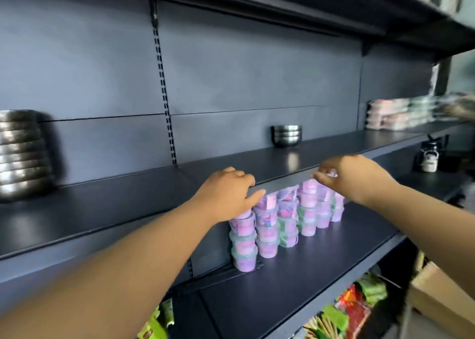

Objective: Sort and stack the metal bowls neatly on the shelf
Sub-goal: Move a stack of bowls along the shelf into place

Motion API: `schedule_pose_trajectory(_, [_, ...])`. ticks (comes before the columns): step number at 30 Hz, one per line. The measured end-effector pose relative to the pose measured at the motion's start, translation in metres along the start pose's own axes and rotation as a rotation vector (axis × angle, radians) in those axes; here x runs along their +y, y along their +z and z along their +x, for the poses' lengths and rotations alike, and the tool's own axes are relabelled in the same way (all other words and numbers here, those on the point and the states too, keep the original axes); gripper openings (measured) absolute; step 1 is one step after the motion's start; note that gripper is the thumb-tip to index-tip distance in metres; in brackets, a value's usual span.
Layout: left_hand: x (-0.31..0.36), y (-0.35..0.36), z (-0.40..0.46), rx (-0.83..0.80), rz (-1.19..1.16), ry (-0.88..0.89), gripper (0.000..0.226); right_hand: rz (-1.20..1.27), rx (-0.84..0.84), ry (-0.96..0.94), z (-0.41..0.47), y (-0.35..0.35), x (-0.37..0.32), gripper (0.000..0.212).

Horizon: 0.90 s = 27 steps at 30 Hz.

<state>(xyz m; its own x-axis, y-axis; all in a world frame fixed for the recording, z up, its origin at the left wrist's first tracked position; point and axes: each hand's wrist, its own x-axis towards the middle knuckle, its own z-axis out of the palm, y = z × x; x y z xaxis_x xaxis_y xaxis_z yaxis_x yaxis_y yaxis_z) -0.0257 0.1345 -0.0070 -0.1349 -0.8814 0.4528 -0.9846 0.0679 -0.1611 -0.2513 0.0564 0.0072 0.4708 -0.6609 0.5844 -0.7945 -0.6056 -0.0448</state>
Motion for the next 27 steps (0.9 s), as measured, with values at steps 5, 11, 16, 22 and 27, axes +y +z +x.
schedule_pose_trajectory(5, [0.025,0.019,0.046,-0.026,-0.033,-0.063,0.043,0.035,-0.011,0.081,0.000,0.004,0.071,0.033])
schedule_pose_trajectory(11, [0.021,0.055,0.114,-0.031,-0.126,-0.190,0.039,0.112,0.014,0.112,0.036,0.041,0.134,0.033])
schedule_pose_trajectory(16, [0.013,0.092,0.201,0.012,-0.165,-0.232,0.042,0.091,0.002,0.088,0.106,0.077,0.190,0.033])
schedule_pose_trajectory(22, [0.002,0.131,0.296,-0.064,-0.097,-0.231,0.039,0.090,-0.063,0.100,0.196,0.117,0.251,0.041])
schedule_pose_trajectory(27, [-0.014,0.161,0.339,-0.139,-0.044,-0.316,0.043,0.160,-0.106,0.074,0.247,0.162,0.286,0.044])
